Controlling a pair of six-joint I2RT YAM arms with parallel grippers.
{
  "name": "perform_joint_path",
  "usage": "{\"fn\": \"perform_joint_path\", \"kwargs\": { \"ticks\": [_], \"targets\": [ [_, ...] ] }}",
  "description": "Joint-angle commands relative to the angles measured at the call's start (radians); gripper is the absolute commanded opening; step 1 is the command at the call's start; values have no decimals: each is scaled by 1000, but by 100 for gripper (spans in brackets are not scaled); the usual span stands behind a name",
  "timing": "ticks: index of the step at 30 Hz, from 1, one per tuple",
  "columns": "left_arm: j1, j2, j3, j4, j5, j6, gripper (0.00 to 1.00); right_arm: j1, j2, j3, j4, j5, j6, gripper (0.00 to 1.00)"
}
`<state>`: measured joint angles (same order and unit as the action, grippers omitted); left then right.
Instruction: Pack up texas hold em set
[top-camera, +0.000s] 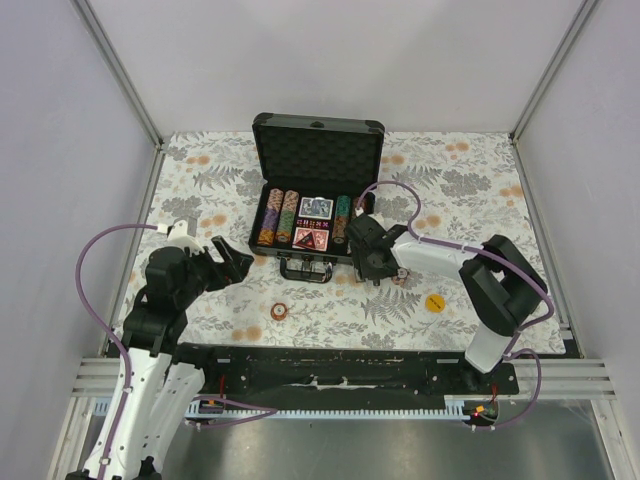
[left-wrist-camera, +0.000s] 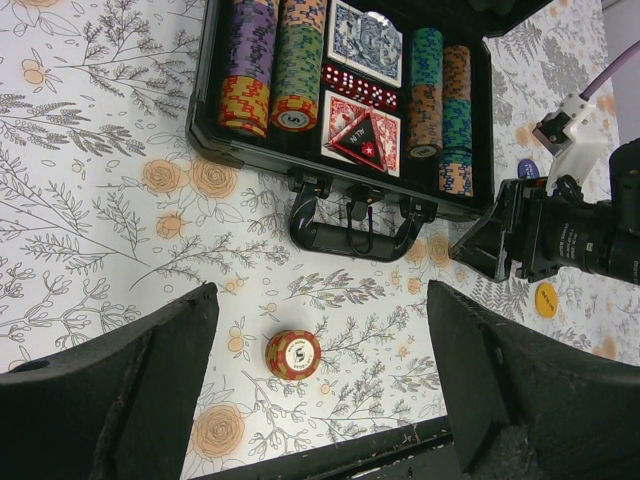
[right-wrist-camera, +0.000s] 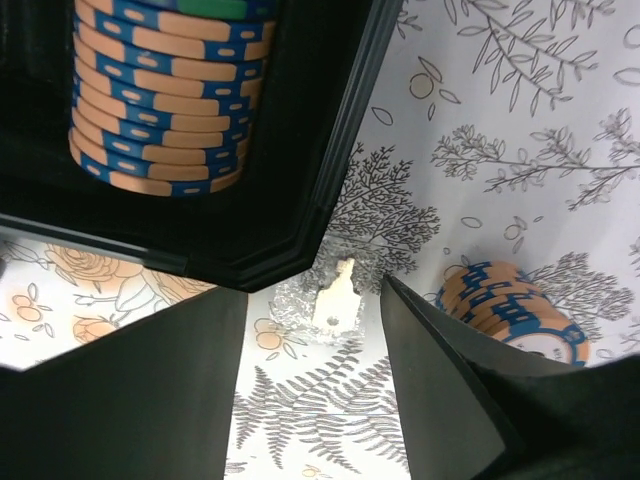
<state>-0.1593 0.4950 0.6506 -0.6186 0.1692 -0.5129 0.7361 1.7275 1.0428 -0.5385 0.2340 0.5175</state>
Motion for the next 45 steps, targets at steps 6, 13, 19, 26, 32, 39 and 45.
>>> {"fn": "perform_joint_path", "kwargs": {
  "ticks": [6, 13, 19, 26, 32, 39, 45],
  "targets": [
    [-2, -9, 3, 14, 7, -24, 90, 3, 21, -47, 38, 16, 56, 45],
    [-3, -26, 1, 13, 0, -26, 90, 5, -2, -43, 0, -2, 53, 27],
    [-2, -30, 3, 13, 1, -26, 90, 9, -103, -4, -80, -39, 38, 24],
    [-2, -27, 4, 13, -4, -26, 90, 11, -218, 134, -146, -85, 44, 24],
    [0, -26, 3, 13, -7, -22, 90, 11, -108, 307, -54, -73, 52, 24],
    [-2, -27, 3, 8, -8, -26, 90, 11, 157, 523, 54, -24, 55, 25],
    [-2, -16, 4, 10, -8, -26, 90, 14, 303, 606, 130, -13, 99, 24]
  ]
}}
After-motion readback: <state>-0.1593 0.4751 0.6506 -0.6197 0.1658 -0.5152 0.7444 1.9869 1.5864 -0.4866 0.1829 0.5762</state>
